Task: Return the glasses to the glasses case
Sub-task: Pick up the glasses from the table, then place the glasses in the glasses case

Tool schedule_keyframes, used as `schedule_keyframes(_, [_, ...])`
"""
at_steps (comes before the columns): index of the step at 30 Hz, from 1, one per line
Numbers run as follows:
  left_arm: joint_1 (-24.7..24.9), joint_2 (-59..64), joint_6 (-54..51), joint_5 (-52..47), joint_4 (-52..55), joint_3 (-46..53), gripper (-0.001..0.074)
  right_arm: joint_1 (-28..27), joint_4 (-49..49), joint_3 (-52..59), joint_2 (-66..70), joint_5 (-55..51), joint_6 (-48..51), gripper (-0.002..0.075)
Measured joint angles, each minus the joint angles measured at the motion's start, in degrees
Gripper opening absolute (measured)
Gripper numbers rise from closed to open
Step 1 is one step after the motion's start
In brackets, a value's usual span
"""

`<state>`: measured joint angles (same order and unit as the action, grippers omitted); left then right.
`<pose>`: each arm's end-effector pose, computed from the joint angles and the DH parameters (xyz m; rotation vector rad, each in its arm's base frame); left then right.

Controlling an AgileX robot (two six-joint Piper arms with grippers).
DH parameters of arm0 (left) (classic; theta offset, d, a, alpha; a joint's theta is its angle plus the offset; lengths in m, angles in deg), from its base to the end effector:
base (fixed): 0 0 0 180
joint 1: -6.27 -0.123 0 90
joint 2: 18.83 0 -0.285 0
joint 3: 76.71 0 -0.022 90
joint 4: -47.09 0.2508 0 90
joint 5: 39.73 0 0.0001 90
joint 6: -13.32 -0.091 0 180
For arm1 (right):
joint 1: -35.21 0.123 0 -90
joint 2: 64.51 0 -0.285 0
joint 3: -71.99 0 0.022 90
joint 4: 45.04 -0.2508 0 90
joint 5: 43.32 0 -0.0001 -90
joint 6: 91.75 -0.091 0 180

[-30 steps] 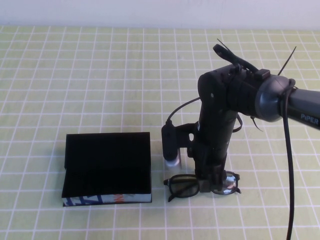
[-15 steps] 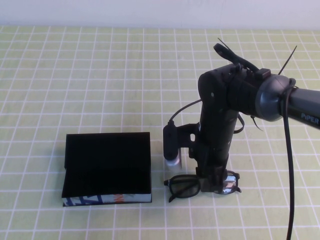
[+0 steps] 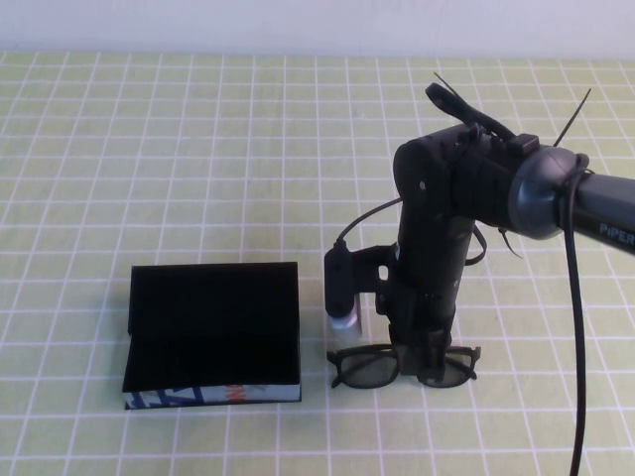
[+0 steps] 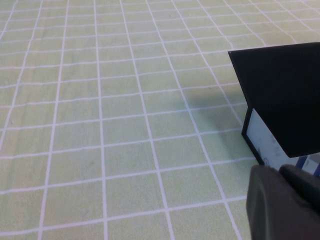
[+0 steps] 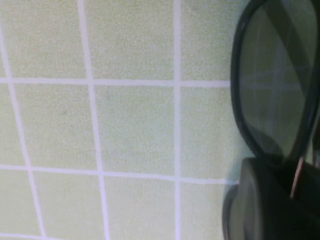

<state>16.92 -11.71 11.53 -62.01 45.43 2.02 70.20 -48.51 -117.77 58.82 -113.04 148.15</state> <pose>0.0511 -0.0106 0.1700 0.1870 1.8800 -0.1344 0.3166 0.2279 0.1903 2.2567 -2.1194 -0.1042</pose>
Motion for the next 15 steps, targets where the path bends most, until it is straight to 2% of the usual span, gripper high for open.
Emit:
schedule_keyframes(7, [0.0,0.0,0.0,0.0,0.0,0.0,-0.0004,0.7,0.2,0.0,-1.1,0.0,-2.4,0.0031])
schedule_keyframes(15, [0.0,0.0,0.0,0.0,0.0,0.0,-0.0004,8.9,-1.1,-6.3,-3.9,-0.1,-9.6,0.0030])
